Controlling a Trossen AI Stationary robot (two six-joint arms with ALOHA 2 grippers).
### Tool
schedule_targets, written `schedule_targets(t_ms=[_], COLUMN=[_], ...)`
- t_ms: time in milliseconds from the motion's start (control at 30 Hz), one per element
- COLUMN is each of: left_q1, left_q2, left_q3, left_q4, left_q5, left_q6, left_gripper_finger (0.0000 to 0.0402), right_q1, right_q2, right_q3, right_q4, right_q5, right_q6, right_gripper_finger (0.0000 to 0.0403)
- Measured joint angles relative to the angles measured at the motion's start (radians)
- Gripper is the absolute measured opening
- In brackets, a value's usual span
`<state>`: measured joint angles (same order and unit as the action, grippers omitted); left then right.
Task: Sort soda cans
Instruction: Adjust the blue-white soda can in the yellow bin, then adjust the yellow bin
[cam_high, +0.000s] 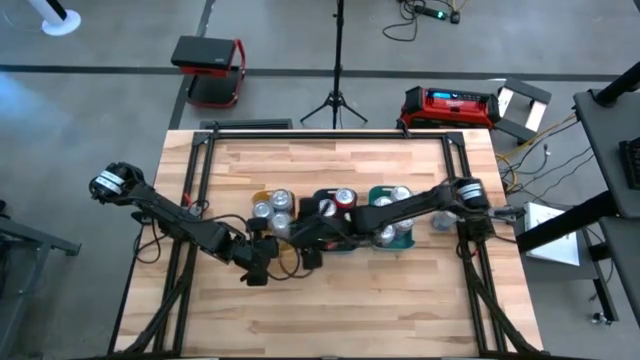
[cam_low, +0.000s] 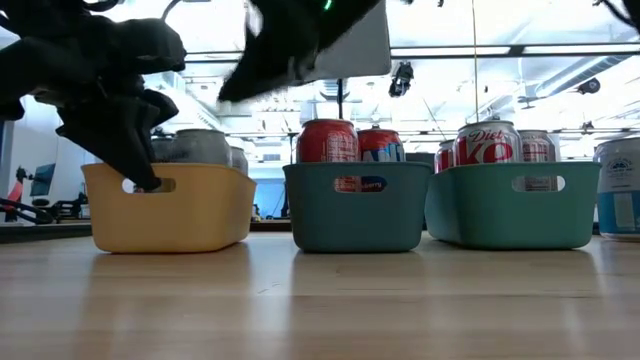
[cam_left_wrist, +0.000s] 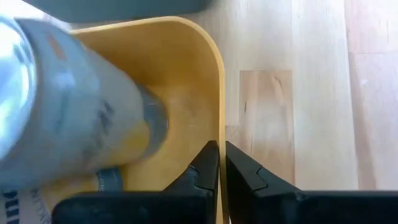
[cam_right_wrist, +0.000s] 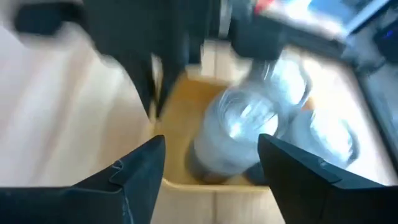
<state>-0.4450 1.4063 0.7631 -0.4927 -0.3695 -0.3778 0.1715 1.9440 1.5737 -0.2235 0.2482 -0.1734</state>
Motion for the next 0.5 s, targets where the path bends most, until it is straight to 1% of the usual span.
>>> schedule_targets(t_ms=[67, 133, 233, 333, 400, 500], left_q1=[0.001, 0.002, 0.006, 0.013, 0.014, 0.014], left_q2=[0.0, 0.0, 0.008, 0.027, 0.041, 0.054], left_q3=[-0.001, -0.001, -0.003, -0.003, -0.003, -0.002], left_q4=[-0.004, -0.004, 0.013, 0.025, 0.029, 0.031], left_q5=[-0.001, -0.003, 0.005, 0.049, 0.055, 0.055], left_q6=[0.007, 0.022, 0.06, 0.111, 0.137, 0.201], left_gripper_finger=[0.0, 0.0, 0.0, 0.0, 0.0, 0.0], right_q1=[0.02, 0.041, 0.068, 0.083, 0.087, 0.091], right_q2=[-0.063, -0.124, -0.211, -0.298, -0.357, -0.433], right_q3=[-0.036, -0.071, -0.131, -0.182, -0.222, -0.294], right_q4=[0.023, 0.023, 0.019, 0.021, 0.02, -0.005], right_q5=[0.036, 0.098, 0.164, 0.179, 0.185, 0.224], right_q6=[-0.003, -0.005, -0.01, 0.003, 0.027, 0.063], right_gripper_finger=[0.0263, 0.0274, 0.0287, 0.0296, 0.03, 0.0305])
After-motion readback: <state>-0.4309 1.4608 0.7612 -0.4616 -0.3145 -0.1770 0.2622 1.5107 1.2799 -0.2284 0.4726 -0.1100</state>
